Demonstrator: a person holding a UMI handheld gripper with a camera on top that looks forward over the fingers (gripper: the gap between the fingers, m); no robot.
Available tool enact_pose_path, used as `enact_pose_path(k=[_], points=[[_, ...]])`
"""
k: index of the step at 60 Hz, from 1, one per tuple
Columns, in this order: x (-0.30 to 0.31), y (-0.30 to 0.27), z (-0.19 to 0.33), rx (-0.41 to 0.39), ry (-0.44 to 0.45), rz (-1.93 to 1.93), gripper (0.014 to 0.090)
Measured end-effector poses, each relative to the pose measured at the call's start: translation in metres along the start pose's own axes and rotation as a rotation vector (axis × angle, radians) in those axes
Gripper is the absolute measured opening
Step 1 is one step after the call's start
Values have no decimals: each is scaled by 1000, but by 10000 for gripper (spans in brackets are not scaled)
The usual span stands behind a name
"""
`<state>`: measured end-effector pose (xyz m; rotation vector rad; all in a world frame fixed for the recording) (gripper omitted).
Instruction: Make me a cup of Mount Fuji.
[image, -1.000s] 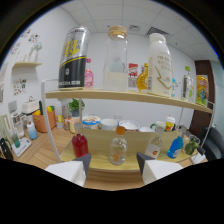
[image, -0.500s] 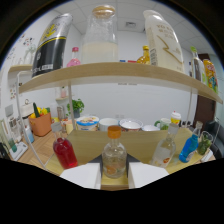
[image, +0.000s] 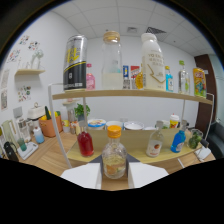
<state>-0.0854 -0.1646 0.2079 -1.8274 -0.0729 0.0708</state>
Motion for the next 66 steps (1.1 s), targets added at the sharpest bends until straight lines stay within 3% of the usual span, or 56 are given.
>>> enact_pose_path(k=[16,28,39,66], points=[[-6,72,-41,-99,13,48,354],[-8,96,-44,-133,-35,555,353],[1,85,-36,-82,-116,1041,354],[26,57,-27,56,-268,1815,350]])
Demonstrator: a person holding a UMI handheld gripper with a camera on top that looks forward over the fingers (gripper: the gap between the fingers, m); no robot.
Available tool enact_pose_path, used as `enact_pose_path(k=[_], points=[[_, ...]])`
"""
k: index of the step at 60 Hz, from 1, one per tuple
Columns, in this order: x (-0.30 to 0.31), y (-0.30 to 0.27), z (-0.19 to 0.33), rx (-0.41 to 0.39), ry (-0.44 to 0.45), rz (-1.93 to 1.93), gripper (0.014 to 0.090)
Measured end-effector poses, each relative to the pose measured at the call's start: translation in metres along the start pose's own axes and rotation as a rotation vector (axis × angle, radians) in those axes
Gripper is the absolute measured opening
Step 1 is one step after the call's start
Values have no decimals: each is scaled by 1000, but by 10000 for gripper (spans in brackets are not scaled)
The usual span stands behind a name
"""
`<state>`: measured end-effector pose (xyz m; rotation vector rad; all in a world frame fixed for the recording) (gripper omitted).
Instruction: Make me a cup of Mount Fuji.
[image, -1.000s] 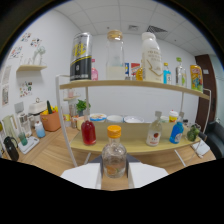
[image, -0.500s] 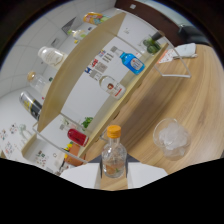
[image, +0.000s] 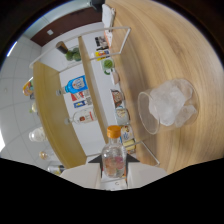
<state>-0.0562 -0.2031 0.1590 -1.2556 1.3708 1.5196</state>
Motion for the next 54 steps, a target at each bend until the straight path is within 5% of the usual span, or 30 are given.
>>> enact_pose_path(k=[7,30,54], points=[[-5,-15,-1,37,-60,180,350],[-10,-8,-2,18,-55,176,351],[-28,111,3,-85,71,-1137,353]])
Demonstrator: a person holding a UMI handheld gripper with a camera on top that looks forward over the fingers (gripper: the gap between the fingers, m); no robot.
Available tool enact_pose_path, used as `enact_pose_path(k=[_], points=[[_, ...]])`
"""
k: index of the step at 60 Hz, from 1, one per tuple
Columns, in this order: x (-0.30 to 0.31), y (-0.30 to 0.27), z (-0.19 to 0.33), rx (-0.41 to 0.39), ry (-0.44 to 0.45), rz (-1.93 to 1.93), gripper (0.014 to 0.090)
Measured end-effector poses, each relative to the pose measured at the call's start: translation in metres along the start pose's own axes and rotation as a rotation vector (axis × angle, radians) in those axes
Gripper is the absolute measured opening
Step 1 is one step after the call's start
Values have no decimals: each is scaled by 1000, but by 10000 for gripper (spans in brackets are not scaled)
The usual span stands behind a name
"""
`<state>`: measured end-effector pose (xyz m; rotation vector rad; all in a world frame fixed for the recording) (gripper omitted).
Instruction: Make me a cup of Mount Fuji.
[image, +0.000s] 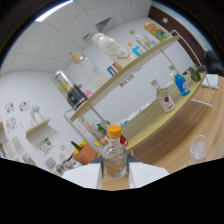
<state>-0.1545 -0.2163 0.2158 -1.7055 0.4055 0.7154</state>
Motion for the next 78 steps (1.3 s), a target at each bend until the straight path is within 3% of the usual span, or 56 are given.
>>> enact_pose_path(k=[13,28,39,62,73,78], points=[[27,92,32,-125,205,-480,352],[83,168,43,-320,384,-526,351],[92,188,47,-382,398,-557,352],[90,193,40,-400,390,-572,375],[82,183,26,-388,363,-626,534],[67,175,16,-375,321,-647,796]])
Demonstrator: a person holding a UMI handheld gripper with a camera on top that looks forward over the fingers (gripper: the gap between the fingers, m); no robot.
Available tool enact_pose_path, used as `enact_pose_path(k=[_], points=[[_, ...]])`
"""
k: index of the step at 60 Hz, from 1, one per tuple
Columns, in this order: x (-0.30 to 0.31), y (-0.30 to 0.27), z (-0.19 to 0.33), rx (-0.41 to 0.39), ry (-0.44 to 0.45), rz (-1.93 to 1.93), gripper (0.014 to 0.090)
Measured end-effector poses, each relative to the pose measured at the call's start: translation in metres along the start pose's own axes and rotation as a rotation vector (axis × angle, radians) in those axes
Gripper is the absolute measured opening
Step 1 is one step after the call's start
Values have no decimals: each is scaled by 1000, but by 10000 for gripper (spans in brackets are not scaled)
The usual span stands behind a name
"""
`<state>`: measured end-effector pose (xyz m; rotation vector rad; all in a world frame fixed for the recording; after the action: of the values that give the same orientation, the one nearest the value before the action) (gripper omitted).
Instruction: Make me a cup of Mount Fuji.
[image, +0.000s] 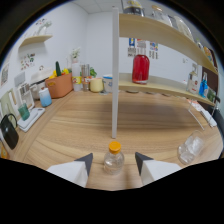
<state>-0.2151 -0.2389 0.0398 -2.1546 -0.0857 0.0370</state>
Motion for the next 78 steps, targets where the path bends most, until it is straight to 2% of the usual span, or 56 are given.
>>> enact_pose_path(k=[3,13,23,34,42,46,59,70,78], points=[[-2,-8,-15,18,-23,-4,844],[16,-38,-77,89,-43,12,866],[76,-55,-128,162,10,12,868],[157,-38,-148,163,64,32,866],[207,-16,-148,107,98,54,854],[225,-18,-149,104,103,67,855],[268,-97,-133,213,70,86,856],[299,-160,-86,277,47,76,842],[320,-182,-46,290,60,50,824]])
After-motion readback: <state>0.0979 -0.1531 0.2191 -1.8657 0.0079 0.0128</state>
